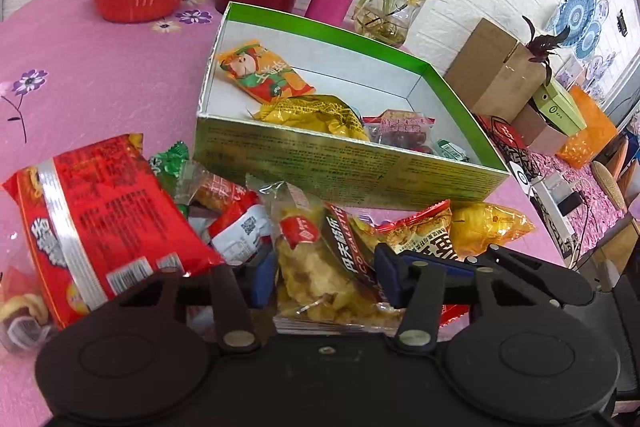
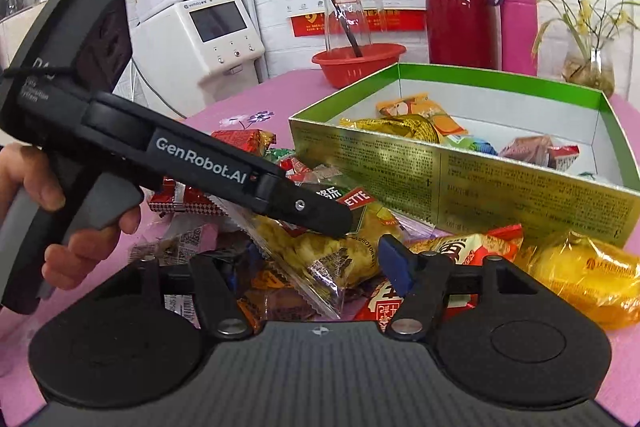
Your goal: Organize snacks
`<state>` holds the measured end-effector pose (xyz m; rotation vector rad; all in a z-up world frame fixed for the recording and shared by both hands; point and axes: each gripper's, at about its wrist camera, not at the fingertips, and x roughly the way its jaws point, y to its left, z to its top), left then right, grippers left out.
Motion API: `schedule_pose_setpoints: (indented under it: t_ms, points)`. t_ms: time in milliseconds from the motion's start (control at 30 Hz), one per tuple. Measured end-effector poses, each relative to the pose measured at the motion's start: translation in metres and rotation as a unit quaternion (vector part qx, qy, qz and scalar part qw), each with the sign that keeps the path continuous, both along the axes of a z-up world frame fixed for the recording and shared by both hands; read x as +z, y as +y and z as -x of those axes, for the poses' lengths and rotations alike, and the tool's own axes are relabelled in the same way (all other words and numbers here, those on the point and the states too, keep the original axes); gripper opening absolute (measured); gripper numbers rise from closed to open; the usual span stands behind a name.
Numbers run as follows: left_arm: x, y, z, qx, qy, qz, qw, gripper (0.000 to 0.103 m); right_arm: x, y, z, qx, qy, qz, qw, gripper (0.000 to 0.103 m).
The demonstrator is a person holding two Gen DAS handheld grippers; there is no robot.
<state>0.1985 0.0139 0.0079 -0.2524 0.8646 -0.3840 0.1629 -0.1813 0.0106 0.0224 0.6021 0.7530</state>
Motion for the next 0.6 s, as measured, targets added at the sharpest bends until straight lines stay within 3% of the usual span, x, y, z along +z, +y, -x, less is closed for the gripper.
schedule_pose_setpoints:
  t_ms: [33, 133, 200, 233, 267, 400, 467, 500, 567, 600]
  points:
    - [0.0, 0.0, 0.002, -0.004, 0.003, 0.003, 1.0, 0.011, 0.0, 0.001, 0.002, 0.001, 0.003, 0.002, 1.0, 0.103]
    - [-0.001, -0.004, 0.008, -0.01, -0.001, -0.006, 0.9999, 0.012, -0.003, 0.004, 0.007, 0.0, 0.001, 0.008, 1.0, 0.103]
    - [-0.002, -0.007, 0.009, -0.01, 0.003, -0.004, 0.9999, 0.024, -0.004, 0.006, 0.008, -0.006, -0.001, 0.009, 1.0, 0.103]
    - [-0.004, -0.007, 0.009, -0.011, 0.01, -0.001, 0.9999, 0.038, -0.005, 0.008, 0.008, -0.009, -0.001, 0.011, 1.0, 0.103]
    - [-0.006, -0.007, 0.01, -0.014, 0.017, 0.003, 0.9998, 0.043, -0.005, 0.009, 0.008, -0.012, 0.0, 0.013, 1.0, 0.103]
    - [-0.011, -0.008, 0.014, -0.013, 0.013, 0.005, 0.9998, 0.045, -0.006, 0.013, 0.005, -0.019, 0.004, 0.017, 1.0, 0.103]
    - [-0.013, -0.008, 0.014, -0.011, 0.022, 0.016, 0.9996, 0.026, -0.008, 0.015, 0.005, -0.019, -0.003, 0.018, 1.0, 0.103]
    - [-0.012, -0.008, 0.016, -0.01, 0.019, 0.014, 0.9997, 0.022, -0.009, 0.016, 0.007, -0.022, -0.007, 0.019, 1.0, 0.103]
    - [-0.007, -0.008, 0.023, -0.012, 0.008, 0.009, 0.9999, 0.0, -0.01, 0.014, 0.012, -0.03, -0.011, 0.016, 0.999, 0.103]
    - [-0.003, -0.008, 0.028, -0.012, 0.0, 0.005, 0.9999, 0.0, -0.009, 0.012, 0.015, -0.031, -0.01, 0.009, 0.999, 0.103]
